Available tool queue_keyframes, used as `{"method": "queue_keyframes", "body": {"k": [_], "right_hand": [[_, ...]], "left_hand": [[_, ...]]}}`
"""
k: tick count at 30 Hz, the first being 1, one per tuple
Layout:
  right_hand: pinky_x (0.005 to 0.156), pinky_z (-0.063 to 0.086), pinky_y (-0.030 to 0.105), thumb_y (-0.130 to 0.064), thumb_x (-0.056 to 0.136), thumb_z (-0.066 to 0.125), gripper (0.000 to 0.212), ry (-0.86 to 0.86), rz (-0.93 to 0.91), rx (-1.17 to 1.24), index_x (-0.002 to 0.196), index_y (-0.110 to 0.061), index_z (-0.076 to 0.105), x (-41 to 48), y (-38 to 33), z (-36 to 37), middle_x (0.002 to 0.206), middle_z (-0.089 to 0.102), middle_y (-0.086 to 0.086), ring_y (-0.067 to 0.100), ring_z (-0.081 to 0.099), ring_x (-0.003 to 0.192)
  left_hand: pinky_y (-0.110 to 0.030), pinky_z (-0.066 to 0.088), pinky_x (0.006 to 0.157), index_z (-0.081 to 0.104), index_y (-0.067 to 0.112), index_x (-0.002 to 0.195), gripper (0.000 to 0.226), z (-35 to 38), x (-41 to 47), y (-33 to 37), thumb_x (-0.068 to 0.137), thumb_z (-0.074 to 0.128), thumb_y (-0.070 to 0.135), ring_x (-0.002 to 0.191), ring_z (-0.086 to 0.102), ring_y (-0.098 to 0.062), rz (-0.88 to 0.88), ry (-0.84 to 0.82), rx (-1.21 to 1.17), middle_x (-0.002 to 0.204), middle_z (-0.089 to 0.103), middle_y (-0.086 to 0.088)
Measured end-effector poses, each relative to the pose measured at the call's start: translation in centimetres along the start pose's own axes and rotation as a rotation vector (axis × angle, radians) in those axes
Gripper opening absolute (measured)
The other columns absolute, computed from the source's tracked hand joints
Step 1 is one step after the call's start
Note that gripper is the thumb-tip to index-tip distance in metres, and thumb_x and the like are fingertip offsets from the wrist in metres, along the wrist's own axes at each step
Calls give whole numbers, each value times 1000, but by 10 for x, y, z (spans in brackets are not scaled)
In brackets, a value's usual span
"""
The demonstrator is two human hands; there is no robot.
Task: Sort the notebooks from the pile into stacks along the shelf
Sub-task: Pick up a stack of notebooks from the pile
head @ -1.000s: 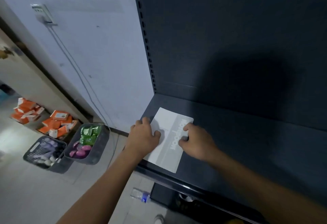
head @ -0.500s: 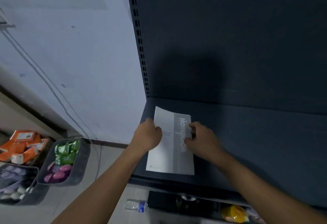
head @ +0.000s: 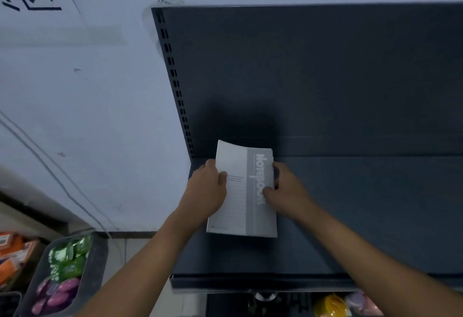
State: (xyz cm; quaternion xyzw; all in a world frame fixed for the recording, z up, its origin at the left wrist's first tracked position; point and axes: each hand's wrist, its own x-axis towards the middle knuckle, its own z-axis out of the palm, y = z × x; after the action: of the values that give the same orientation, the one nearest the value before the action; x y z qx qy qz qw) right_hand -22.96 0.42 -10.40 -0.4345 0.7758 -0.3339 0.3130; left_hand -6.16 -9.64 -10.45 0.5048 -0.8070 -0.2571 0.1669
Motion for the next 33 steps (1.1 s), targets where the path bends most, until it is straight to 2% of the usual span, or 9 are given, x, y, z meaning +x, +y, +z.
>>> {"method": "queue_keyframes", "body": {"k": [3,7,10,18,25,30,33], "right_hand": [[77,45,27,-12,91,58,61,49,21,-48,147,-22,38,-7,4,-15,111,62,-4,17,61,99],[72,49,31,-14,89,56,57,106,97,-101,143,-24,40,-19,14,-35,105,64,0,23,64,98],[77,53,35,-19,88,58,57,169,147,-128,141,-28,40,-29,25,-57,106,65,2,26,63,99],[88,55,39,-25,88,61,59,305,256,-98,143,-26,38,-71,72,-125,118,64,4,28,63,106],[84,54,36,-26,89,63,63,385,325,-73,146,-23,36,-109,137,-206,123,63,8,29,64,105],[83,53,37,-30,90,63,63,425,368,-65,146,-22,35,-139,197,-272,124,63,9,32,64,104],[75,52,38,-28,92,60,61,431,388,-71,147,-20,34,-155,233,-309,117,64,10,32,64,99]], "left_hand": [[-31,40,78,55,9,118,26,6,2,6,103,45,28,98,55,-22,71,9,97,113,57,-8],[-31,38,75,56,8,115,26,18,4,27,103,46,28,99,58,-25,146,-15,133,110,57,-9],[-31,38,74,55,8,114,25,29,3,50,103,46,28,97,58,-24,217,-51,124,108,55,-7],[-32,41,72,46,13,128,30,76,-5,134,102,43,28,86,52,-19,385,-148,89,111,49,-5],[-34,47,76,45,19,133,35,139,-28,230,103,41,36,93,57,-21,452,-212,58,117,51,-3],[-33,43,73,46,20,130,31,194,-51,308,103,41,35,90,56,-19,490,-224,81,114,51,-1],[-32,41,74,45,21,131,32,228,-65,352,102,42,33,91,54,-18,500,-243,80,115,52,-1]]}}
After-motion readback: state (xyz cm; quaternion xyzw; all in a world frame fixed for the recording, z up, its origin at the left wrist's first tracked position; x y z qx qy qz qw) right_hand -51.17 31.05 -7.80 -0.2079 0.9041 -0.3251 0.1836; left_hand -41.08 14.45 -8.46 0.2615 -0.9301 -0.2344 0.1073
